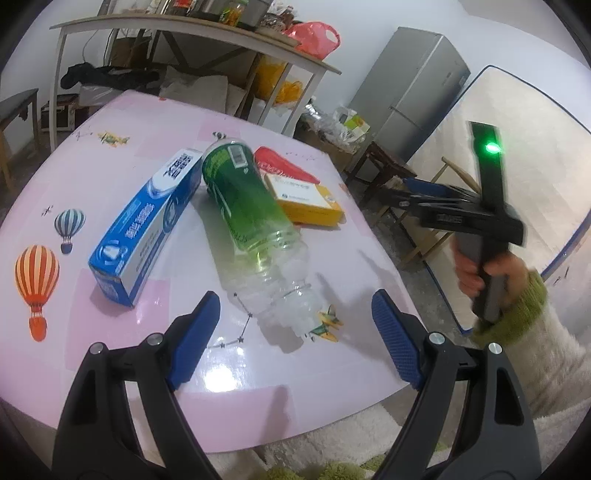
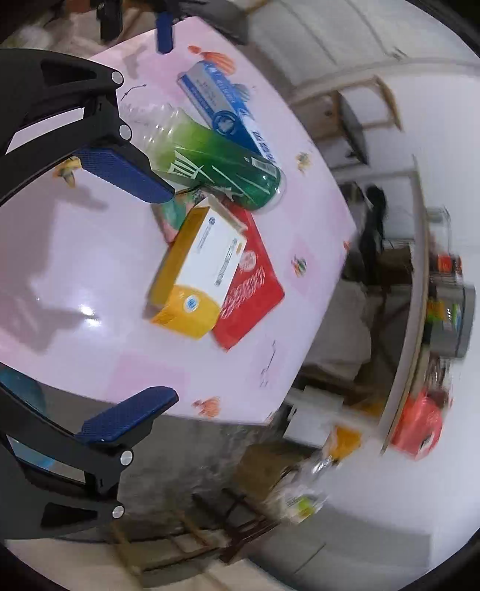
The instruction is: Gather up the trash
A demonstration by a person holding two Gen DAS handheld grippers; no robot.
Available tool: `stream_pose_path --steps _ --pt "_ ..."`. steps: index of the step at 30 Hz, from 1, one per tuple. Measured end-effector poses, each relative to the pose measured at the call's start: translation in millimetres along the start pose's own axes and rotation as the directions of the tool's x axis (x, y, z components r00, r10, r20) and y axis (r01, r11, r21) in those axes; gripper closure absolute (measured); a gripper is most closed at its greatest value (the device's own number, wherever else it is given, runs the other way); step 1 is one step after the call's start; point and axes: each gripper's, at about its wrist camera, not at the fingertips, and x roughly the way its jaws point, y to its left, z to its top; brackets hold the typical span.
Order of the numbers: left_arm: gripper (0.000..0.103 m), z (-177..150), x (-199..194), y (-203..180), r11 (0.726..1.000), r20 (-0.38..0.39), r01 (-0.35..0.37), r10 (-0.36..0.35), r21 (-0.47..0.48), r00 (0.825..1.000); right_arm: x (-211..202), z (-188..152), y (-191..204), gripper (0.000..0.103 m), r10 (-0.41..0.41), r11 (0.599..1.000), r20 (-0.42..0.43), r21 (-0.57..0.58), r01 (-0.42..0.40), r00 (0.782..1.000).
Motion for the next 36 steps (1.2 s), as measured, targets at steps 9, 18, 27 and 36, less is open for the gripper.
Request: stream_pose_path --steps 9,18,27,36 --pt "0.023 12 5 -3 0.998 0.020 0.037 -0.038 0.041 0.999 85 51 9 0.006 0.115 0.966 -0.148 -0.212 -0.145 0.982" --pt "0.029 15 14 -11 0.994 0.016 0.088 -0.089 0.063 0.996 163 59 -17 0.006 0.314 0.947 -0.284 0.024 -0.321 0.906" --pt "0.035 14 27 -9 0.994 -0.017 0.094 -0.093 0.048 0.995 148 31 -11 0.006 0.385 0.919 -0.331 0.050 -0.391 0.861" --pt "0.046 12 32 -13 0.996 -0.033 0.081 -0.079 0.046 0.996 129 10 11 0.024 0.265 0.957 -0.340 -0.024 -0.290 0.903"
